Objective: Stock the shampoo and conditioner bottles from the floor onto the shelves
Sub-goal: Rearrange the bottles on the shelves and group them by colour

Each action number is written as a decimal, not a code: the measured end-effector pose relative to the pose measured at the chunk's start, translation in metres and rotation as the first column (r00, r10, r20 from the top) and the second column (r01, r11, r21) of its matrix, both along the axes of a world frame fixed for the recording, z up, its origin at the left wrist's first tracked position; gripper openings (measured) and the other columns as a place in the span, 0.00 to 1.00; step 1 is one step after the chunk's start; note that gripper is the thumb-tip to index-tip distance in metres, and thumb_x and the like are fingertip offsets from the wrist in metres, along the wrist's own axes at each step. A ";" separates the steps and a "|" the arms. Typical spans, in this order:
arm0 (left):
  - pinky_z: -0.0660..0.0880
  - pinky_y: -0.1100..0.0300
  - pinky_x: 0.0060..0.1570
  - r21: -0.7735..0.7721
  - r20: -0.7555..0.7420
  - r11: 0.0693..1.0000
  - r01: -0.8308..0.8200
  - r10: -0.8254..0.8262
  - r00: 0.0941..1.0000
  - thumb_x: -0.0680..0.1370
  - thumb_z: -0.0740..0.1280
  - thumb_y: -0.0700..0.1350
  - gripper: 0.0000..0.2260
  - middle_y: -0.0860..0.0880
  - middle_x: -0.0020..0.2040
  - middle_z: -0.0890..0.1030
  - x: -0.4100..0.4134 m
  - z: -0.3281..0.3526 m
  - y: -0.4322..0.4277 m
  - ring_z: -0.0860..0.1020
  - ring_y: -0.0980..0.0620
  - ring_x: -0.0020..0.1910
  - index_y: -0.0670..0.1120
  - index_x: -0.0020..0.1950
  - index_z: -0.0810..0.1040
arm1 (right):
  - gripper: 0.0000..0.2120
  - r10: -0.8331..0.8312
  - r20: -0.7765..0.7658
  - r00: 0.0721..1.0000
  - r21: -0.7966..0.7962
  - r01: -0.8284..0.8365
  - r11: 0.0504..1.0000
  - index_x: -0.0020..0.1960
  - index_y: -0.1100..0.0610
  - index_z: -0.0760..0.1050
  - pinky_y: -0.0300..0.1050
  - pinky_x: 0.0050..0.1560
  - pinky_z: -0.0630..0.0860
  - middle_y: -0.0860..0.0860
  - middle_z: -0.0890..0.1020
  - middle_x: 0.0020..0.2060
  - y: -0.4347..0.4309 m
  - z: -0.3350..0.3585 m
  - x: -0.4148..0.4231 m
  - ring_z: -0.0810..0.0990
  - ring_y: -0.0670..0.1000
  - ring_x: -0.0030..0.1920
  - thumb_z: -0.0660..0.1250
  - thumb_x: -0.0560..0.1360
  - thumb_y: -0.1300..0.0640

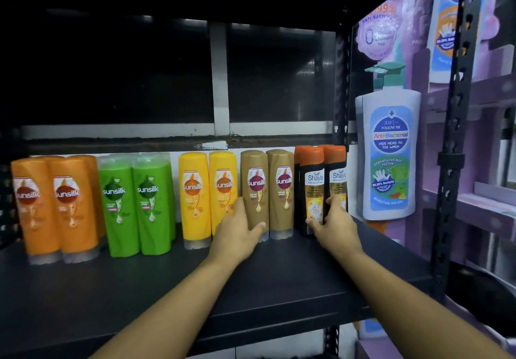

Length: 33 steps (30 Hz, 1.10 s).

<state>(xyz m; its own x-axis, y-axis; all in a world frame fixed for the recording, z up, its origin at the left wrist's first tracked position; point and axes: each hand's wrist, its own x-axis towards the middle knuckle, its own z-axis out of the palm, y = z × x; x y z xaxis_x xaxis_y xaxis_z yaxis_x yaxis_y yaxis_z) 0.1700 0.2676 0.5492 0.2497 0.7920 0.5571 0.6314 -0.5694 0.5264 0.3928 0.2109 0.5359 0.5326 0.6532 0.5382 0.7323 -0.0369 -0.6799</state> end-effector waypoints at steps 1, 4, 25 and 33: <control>0.77 0.51 0.55 0.001 0.002 1.000 -0.012 0.012 1.000 0.78 0.71 0.55 0.25 0.47 0.64 0.79 0.003 0.002 0.002 0.80 0.43 0.60 0.49 0.70 0.66 | 0.23 -0.003 0.001 1.000 0.020 0.003 1.000 0.55 0.46 0.61 0.50 0.48 0.76 0.51 0.81 0.49 -0.002 0.001 -0.002 0.81 0.56 0.50 0.75 0.73 0.50; 0.77 0.50 0.55 -0.007 -0.013 0.997 -0.077 0.076 0.997 0.78 0.72 0.54 0.27 0.45 0.63 0.79 0.014 0.007 0.004 0.80 0.41 0.60 0.46 0.70 0.65 | 0.18 -0.005 0.066 0.998 0.155 -0.005 0.988 0.57 0.50 0.67 0.48 0.44 0.75 0.48 0.79 0.45 -0.005 0.007 -0.013 0.80 0.54 0.47 0.73 0.75 0.48; 0.81 0.53 0.49 0.141 -0.071 0.967 -0.213 0.225 0.972 0.81 0.70 0.49 0.18 0.45 0.57 0.82 0.018 -0.007 0.015 0.82 0.44 0.54 0.47 0.68 0.69 | 0.26 0.036 0.147 0.988 -0.054 -0.028 0.998 0.66 0.56 0.65 0.48 0.47 0.78 0.53 0.82 0.54 0.028 0.003 -0.066 0.82 0.56 0.53 0.73 0.76 0.48; 0.76 0.53 0.44 0.088 -0.156 0.984 -0.154 0.166 0.974 0.82 0.68 0.51 0.09 0.46 0.50 0.82 -0.003 -0.004 0.008 0.81 0.43 0.50 0.46 0.54 0.77 | 0.18 -0.052 0.279 0.959 -0.165 0.101 0.981 0.56 0.56 0.72 0.48 0.42 0.78 0.52 0.81 0.47 0.011 0.003 -0.074 0.81 0.55 0.49 0.68 0.78 0.42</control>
